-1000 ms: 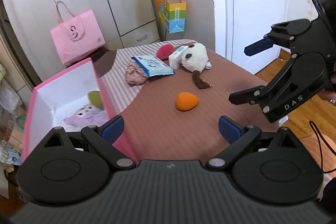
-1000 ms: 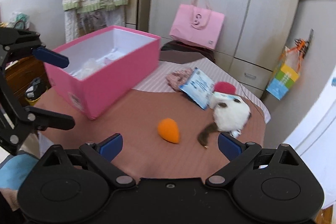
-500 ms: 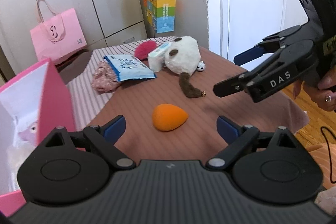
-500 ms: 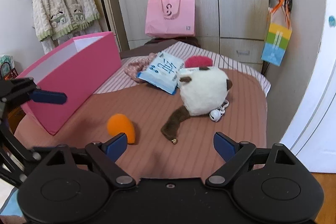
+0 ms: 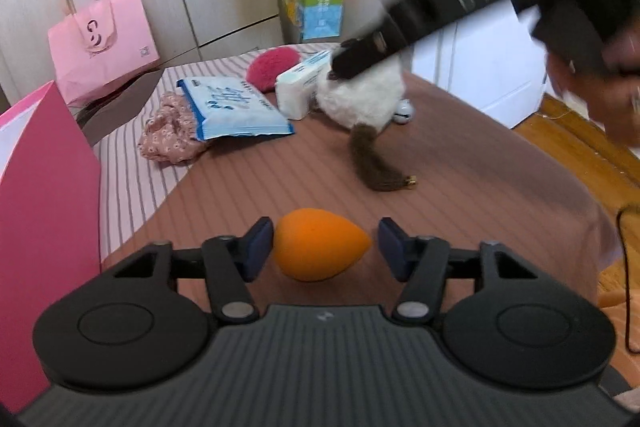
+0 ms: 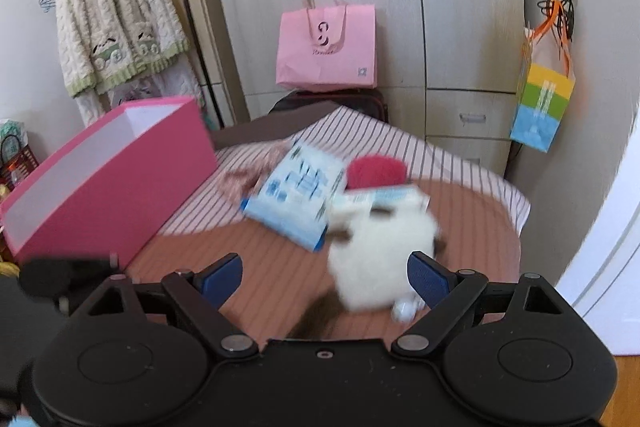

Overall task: Organize soft objects
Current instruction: 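Hold the orange sponge in the left tool while the right tool grasps the white box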

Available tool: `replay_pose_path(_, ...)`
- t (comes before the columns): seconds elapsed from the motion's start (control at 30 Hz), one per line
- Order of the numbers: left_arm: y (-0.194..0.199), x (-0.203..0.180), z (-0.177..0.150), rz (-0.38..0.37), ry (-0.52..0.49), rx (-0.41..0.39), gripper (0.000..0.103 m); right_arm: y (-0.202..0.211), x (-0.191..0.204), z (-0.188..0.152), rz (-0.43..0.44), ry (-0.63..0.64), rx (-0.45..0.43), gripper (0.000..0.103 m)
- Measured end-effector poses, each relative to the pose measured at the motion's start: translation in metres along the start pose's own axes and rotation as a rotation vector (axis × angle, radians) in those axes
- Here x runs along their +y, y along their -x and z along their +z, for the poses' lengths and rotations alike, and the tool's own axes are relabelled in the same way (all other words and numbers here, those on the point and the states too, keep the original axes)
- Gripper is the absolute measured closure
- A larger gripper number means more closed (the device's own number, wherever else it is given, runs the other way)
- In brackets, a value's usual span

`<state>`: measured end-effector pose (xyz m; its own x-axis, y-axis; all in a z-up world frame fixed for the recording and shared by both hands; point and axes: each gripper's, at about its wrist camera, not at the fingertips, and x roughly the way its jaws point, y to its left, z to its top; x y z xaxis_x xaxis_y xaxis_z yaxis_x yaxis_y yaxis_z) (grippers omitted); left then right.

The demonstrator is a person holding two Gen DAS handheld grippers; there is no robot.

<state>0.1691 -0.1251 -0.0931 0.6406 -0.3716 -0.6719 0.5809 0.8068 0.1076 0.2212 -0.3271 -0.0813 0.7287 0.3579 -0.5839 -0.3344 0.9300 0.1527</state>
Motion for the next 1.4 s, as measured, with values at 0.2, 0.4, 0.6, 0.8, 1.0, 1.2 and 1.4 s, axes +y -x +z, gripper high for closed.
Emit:
replay_pose_path(0.2, -0.006, 0.011, 0.007, -0.052, 0.035, -0.027, 0.055, -0.040, -0.019, 0.040, -0.013, 0.037, 0.081, 0.007)
replay_pose_path(0.4, -0.023, 0.025, 0.017, -0.070, 0.093, -0.035, 0.055, -0.094, -0.034, 0.049, -0.048, 0.039, 0.190, 0.007)
replay_pose_path(0.6, -0.031, 0.033, 0.024, -0.085, 0.121, -0.048, 0.055, -0.112, -0.049, 0.054, 0.010, 0.001, 0.216, 0.004)
replay_pose_path(0.8, -0.037, 0.035, 0.028, -0.098, 0.144, -0.045, 0.055, -0.127, -0.041, 0.055, 0.016, 0.057, 0.267, 0.004)
replay_pose_path(1.0, -0.038, 0.035, 0.029, -0.094, 0.158, -0.032, 0.055, -0.131, -0.036, 0.047, -0.010, 0.055, 0.268, 0.019)
replay_pose_path(1.2, -0.026, 0.033, 0.028, -0.078, 0.161, -0.034, 0.055, -0.109, -0.028, 0.046, -0.027, 0.072, 0.187, 0.020)
replay_pose_path(1.4, -0.008, 0.032, 0.031, -0.052, 0.151, -0.035, 0.055, -0.073, -0.004, 0.050, -0.052, 0.127, 0.067, 0.020)
